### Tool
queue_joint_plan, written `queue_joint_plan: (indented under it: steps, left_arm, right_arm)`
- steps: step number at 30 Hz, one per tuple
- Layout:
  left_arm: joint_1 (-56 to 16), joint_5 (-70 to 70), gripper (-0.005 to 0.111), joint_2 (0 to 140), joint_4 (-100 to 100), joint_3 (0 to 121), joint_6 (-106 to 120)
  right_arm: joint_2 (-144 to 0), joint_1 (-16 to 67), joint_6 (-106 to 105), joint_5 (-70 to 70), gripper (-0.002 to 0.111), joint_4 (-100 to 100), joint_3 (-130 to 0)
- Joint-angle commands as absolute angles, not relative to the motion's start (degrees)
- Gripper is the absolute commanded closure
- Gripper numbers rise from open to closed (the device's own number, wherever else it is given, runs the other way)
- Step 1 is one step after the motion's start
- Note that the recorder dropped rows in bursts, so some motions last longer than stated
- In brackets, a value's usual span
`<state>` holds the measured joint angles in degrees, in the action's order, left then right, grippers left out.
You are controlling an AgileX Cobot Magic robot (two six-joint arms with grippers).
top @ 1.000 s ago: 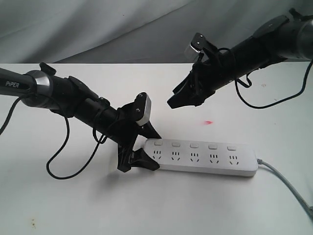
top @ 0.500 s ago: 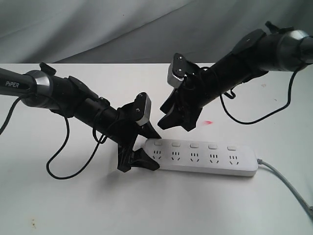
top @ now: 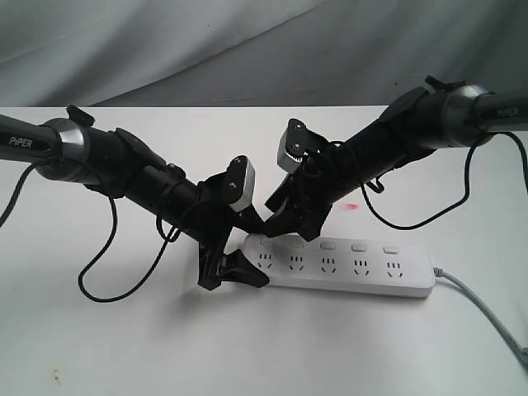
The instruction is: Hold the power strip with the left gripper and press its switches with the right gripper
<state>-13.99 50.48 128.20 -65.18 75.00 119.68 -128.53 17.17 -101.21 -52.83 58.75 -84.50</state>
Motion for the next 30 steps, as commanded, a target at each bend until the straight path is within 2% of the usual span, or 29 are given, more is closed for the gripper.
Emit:
queue_joint_plan:
  steps: [1, 30]
  left_arm:
    - [-14.2, 50.9, 0.107, 128.3, -65.3, 75.5, 120.0]
    - [-14.2, 50.9, 0.107, 128.3, -65.3, 75.5, 120.0]
  right_arm:
    - [-128.3, 17.4, -101.9, -51.5, 0.056, 59.7, -84.4]
    - [-128.3, 18.2, -101.6, -51.3, 0.056, 57.2, -84.4]
